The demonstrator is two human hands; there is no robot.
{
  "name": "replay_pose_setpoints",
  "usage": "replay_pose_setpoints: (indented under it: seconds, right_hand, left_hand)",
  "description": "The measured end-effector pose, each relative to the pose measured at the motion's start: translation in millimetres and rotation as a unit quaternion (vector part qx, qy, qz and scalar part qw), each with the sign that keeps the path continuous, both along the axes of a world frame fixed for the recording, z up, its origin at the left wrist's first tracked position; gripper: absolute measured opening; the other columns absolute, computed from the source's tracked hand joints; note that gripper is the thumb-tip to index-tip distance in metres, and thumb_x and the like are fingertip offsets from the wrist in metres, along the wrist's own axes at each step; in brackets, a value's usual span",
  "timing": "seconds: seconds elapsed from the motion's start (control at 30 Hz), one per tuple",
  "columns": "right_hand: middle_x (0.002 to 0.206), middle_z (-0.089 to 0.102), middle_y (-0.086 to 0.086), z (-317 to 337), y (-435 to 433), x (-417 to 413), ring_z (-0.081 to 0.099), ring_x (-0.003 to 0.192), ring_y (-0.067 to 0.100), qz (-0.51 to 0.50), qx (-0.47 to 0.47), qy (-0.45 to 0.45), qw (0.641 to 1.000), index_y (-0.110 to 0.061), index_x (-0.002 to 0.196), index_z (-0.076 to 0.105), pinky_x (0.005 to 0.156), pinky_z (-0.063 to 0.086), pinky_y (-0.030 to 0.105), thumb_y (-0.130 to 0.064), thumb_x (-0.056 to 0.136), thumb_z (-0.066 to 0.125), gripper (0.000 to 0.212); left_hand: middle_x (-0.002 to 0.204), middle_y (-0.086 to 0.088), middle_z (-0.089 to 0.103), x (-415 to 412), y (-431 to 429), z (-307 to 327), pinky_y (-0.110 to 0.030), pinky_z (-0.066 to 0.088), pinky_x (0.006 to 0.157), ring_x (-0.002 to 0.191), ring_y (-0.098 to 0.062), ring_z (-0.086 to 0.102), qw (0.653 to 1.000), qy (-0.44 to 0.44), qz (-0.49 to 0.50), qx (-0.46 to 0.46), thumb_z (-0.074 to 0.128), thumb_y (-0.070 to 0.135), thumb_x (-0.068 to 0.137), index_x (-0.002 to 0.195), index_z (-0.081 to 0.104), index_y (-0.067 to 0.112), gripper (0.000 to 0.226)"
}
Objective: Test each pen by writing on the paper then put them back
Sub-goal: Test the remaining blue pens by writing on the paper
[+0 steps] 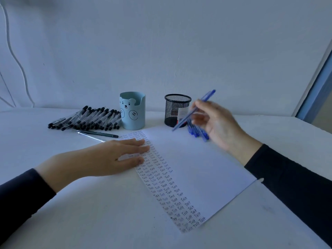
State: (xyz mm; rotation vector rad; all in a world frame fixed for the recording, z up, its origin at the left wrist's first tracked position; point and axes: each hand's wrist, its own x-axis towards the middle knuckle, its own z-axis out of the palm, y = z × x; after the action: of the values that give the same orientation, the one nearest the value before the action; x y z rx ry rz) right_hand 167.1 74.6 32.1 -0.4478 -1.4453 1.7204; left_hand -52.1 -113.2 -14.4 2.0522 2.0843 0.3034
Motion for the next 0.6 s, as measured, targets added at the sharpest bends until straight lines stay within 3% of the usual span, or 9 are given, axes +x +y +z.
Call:
replay_pose_setpoints:
  seconds: [0.07, 0.13, 0.23, 0.3, 0.37, 0.43, 0.53, 0.6]
  right_hand:
    - [0.079, 0.065, 0.002, -1, 24, 11, 0.065, 0.067, 0.015, -0.153, 0.156, -0.019, 0.976, -0.011, 0.088, 0.062, 0.073, 0.058, 0.029, -0.010, 0.094, 0.063, 0.007]
    - [0.090, 0.064, 0.000, -9, 42, 23, 0.067, 0.077, 0.019, -0.231, 0.275, -0.059, 0.932, -0.012, 0.089, 0.058, 0.079, 0.057, 0.029, -0.007, 0.091, 0.065, 0.010]
    - [0.085, 0.064, 0.002, -28, 58, 31, 0.065, 0.078, 0.020, -0.279, 0.385, -0.159, 0.865, -0.007, 0.085, 0.058, 0.072, 0.051, 0.018, 0.000, 0.085, 0.067, 0.012]
    - [0.084, 0.061, 0.006, -40, 66, 28, 0.062, 0.076, 0.024, -0.291, 0.459, -0.216, 0.811, -0.003, 0.082, 0.058, 0.067, 0.048, 0.020, 0.006, 0.082, 0.064, 0.011]
    - [0.085, 0.059, 0.008, -48, 71, 25, 0.059, 0.075, 0.026, -0.289, 0.489, -0.257, 0.782, -0.003, 0.081, 0.056, 0.067, 0.049, 0.032, 0.009, 0.081, 0.060, 0.012]
    - [0.089, 0.059, 0.006, -51, 76, 24, 0.058, 0.077, 0.024, -0.284, 0.483, -0.288, 0.777, -0.005, 0.082, 0.058, 0.071, 0.052, 0.039, 0.008, 0.081, 0.060, 0.013]
    - [0.091, 0.063, 0.003, -55, 77, 25, 0.060, 0.084, 0.022, -0.268, 0.466, -0.343, 0.771, -0.009, 0.085, 0.066, 0.075, 0.051, 0.037, -0.005, 0.085, 0.066, 0.004]
    - [0.089, 0.066, -0.002, -54, 74, 24, 0.060, 0.083, 0.018, -0.281, 0.460, -0.368, 0.757, -0.012, 0.086, 0.071, 0.074, 0.047, 0.033, -0.024, 0.088, 0.069, 0.012]
  left_hand:
    - [0.150, 0.038, 0.017, -1, 0, 0, -0.013, 0.009, 0.113, 0.137, 0.016, 0.015, 1.000, 0.002, -0.001, -0.001, 0.024, 0.086, 0.071, 0.135, 0.034, 0.063, 0.069]
    - [0.150, 0.038, 0.017, -1, 1, 0, -0.014, 0.009, 0.114, 0.138, 0.016, 0.015, 1.000, 0.006, -0.005, -0.002, 0.023, 0.087, 0.071, 0.133, 0.033, 0.065, 0.067]
    - [0.149, 0.039, 0.016, -1, 2, -1, -0.012, 0.006, 0.113, 0.137, 0.017, 0.014, 1.000, 0.007, -0.007, 0.001, 0.021, 0.088, 0.069, 0.131, 0.032, 0.066, 0.067]
    - [0.149, 0.039, 0.016, -2, 2, -1, -0.013, 0.007, 0.114, 0.138, 0.016, 0.014, 1.000, 0.007, -0.009, 0.004, 0.021, 0.089, 0.068, 0.131, 0.032, 0.067, 0.067]
    - [0.149, 0.038, 0.017, -2, 2, -1, -0.015, 0.008, 0.115, 0.139, 0.016, 0.014, 1.000, 0.003, -0.009, 0.006, 0.022, 0.089, 0.068, 0.130, 0.032, 0.068, 0.066]
    - [0.149, 0.038, 0.018, -2, 3, -2, -0.018, 0.009, 0.117, 0.139, 0.015, 0.015, 1.000, 0.001, -0.012, 0.009, 0.021, 0.091, 0.067, 0.128, 0.033, 0.069, 0.066]
    - [0.149, 0.038, 0.017, -3, 4, -3, -0.019, 0.009, 0.118, 0.139, 0.014, 0.015, 1.000, 0.002, -0.015, 0.009, 0.021, 0.092, 0.067, 0.128, 0.032, 0.069, 0.067]
    - [0.149, 0.038, 0.018, -4, 3, -4, -0.020, 0.009, 0.118, 0.139, 0.015, 0.015, 1.000, 0.003, -0.020, 0.016, 0.019, 0.095, 0.065, 0.129, 0.032, 0.069, 0.070]
